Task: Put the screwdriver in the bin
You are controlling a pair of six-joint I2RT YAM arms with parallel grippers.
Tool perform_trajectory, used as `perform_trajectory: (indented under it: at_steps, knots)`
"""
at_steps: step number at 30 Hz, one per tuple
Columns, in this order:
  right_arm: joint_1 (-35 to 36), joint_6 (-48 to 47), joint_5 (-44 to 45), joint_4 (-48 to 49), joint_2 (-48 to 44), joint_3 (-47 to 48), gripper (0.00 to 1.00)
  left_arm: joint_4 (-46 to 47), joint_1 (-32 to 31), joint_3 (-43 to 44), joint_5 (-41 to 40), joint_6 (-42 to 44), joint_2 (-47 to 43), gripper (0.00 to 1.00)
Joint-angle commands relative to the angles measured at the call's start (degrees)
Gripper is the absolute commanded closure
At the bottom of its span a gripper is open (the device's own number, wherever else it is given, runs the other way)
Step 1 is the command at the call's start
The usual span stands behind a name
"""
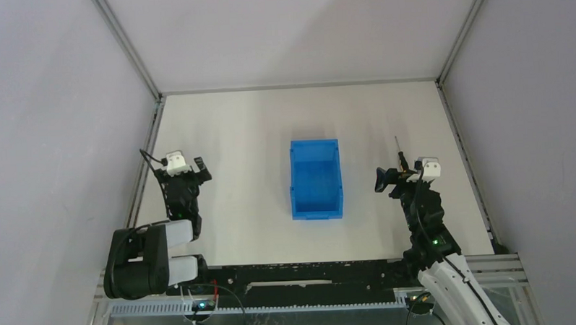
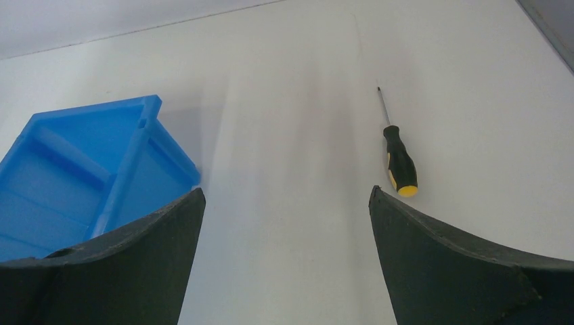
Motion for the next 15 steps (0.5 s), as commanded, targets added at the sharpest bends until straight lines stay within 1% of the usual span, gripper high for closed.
perform_trajectory:
  at_steps: [1,5,7,11,13,15]
  knots:
    - [0.39,-0.24,0.36,2.72,0.03,0.13,0.0,1.84,-0.27,1.58,-0.12,1.13,-0.4,0.0]
    - [0.39,-0.76,-0.81,5.7,3.17,0.52,0.0,1.84,-0.28,1.61,-0.14,1.12,-0.4,0.0]
    - [0.39,-1.15,-1.4,6.02,5.6,2.6,0.0,1.84,-0.28,1.6,-0.14,1.12,-0.4,0.0]
    - [-0.01,-0.68,-1.21,2.45,13.14,10.75,0.0,1.84,-0.28,1.59,-0.09,1.12,-0.41,0.0]
    - [-1.49,0.01,-1.62,0.91,17.95,15.41,0.0,1.84,-0.28,1.54,-0.14,1.17,-0.45,0.0]
    - [-4.6,-0.98,-5.62,-3.06,24.76,21.49,0.0,1.84,-0.28,1.53,-0.14,1.12,-0.4,0.0]
